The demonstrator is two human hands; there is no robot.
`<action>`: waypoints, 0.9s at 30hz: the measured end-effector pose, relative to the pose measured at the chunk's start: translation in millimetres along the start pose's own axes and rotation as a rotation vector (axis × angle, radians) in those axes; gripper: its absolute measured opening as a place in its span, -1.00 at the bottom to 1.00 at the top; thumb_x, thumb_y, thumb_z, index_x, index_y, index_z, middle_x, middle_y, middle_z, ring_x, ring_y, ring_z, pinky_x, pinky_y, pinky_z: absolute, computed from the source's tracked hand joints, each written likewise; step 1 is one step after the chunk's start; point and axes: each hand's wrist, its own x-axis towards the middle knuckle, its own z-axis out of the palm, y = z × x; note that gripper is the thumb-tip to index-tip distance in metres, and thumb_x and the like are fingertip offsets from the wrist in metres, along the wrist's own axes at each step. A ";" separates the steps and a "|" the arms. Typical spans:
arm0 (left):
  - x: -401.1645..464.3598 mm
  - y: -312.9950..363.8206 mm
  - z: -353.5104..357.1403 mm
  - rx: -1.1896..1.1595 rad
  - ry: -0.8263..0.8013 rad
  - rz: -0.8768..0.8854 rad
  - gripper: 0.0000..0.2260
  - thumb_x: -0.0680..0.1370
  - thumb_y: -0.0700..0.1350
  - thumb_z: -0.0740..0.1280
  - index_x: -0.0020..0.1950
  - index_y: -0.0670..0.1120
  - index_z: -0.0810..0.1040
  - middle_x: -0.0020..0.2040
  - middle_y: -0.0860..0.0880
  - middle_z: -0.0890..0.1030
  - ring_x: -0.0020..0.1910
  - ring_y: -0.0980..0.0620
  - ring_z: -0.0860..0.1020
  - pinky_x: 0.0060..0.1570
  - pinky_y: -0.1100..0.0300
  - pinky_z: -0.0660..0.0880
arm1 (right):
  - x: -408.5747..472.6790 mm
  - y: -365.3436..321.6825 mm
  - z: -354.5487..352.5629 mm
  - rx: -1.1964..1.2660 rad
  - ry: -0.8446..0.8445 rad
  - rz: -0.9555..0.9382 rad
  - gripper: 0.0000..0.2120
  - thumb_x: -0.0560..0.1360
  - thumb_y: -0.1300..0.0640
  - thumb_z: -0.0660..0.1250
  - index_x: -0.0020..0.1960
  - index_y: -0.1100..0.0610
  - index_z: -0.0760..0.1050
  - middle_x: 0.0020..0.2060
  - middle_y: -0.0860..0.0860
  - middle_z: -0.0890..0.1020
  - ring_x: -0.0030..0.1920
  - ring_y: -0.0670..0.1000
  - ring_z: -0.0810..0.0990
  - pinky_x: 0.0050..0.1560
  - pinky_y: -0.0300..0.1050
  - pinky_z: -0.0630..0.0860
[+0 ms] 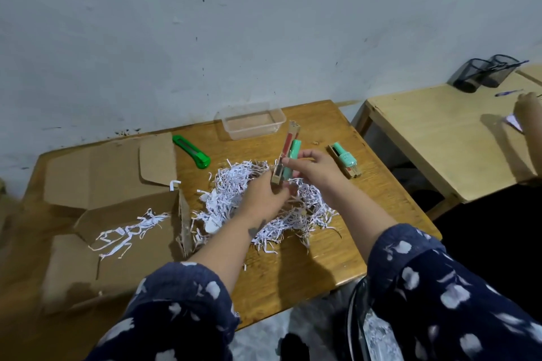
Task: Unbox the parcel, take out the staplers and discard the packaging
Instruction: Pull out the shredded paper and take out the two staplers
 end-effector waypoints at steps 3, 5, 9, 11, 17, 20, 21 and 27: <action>4.0 -2.5 3.1 0.014 0.076 -0.022 -0.93 0.57 -0.16 0.32 -0.01 -0.06 0.60 -0.21 0.06 0.65 -0.30 0.16 0.59 -0.39 0.30 0.40 | 0.6 -0.9 -7.6 0.016 0.073 0.002 -0.73 0.40 0.12 0.48 -0.01 0.19 0.46 -0.13 0.07 0.64 -0.29 -0.04 0.54 -0.10 -0.15 0.44; 4.0 -5.2 4.7 0.067 0.054 -0.017 -0.89 0.58 -0.12 0.30 -0.06 -0.05 0.62 -0.26 0.10 0.65 -0.40 0.20 0.55 -0.44 0.28 0.42 | 3.2 0.7 -20.7 0.011 0.136 0.009 -0.75 0.41 0.10 0.46 -0.01 0.20 0.49 -0.06 0.10 0.65 -0.29 -0.03 0.54 -0.16 -0.17 0.48; 8.2 -2.9 11.6 0.255 0.060 0.059 -0.80 0.62 -0.09 0.21 0.01 0.05 0.63 -0.11 0.12 0.65 -0.38 0.14 0.49 -0.36 0.25 0.37 | 9.0 11.1 -52.6 -0.089 0.275 0.030 -0.80 0.42 0.05 0.46 -0.05 0.06 0.49 0.01 0.09 0.62 -0.13 0.07 0.61 -0.13 -0.02 0.57; 14.3 3.0 19.4 0.420 0.094 0.178 -0.80 0.62 -0.08 0.19 0.07 0.10 0.59 0.05 0.12 0.59 -0.05 0.09 0.52 -0.04 0.14 0.42 | 12.9 19.0 -65.3 -0.206 0.340 0.062 -0.77 0.40 0.01 0.47 -0.03 0.02 0.49 0.01 0.07 0.61 -0.13 0.05 0.61 -0.06 0.06 0.60; 45.2 17.0 59.0 0.697 -0.034 0.296 -0.57 0.58 0.19 0.12 0.42 0.10 0.33 0.45 0.05 0.32 0.48 0.03 0.19 0.42 -0.09 0.07 | 21.9 37.2 -92.1 -0.542 0.447 0.063 -0.64 0.41 -0.03 0.45 0.15 0.05 0.51 0.10 0.11 0.62 -0.22 -0.03 0.56 -0.41 -0.19 0.45; 59.1 18.1 72.2 0.774 -0.143 0.217 -0.46 0.57 0.28 0.06 0.50 0.10 0.23 0.55 0.03 0.15 0.55 0.01 -0.01 0.47 -0.19 -0.11 | 33.2 44.2 -99.8 -0.670 0.432 0.059 -0.59 0.40 -0.03 0.46 0.21 0.04 0.50 0.12 0.08 0.62 -0.17 -0.05 0.57 -0.33 -0.18 0.54; 61.6 16.3 74.7 0.802 -0.168 0.194 -0.44 0.56 0.30 0.05 0.51 0.10 0.21 0.56 0.03 0.13 0.56 0.01 -0.04 0.47 -0.20 -0.14 | 38.2 45.9 -100.2 -0.697 0.430 0.060 -0.58 0.40 -0.04 0.45 0.22 0.03 0.50 0.12 0.07 0.62 -0.14 -0.05 0.59 -0.27 -0.14 0.59; 57.7 -3.8 69.6 0.876 -0.159 0.206 -0.48 0.56 0.28 0.05 0.48 0.11 0.25 0.52 0.07 0.24 0.55 0.05 0.01 0.47 -0.18 -0.14 | 66.8 48.6 -84.6 -0.820 0.368 0.023 -0.58 0.42 -0.06 0.43 0.21 0.09 0.53 0.03 0.05 0.64 -0.10 0.02 0.63 -0.11 -0.01 0.64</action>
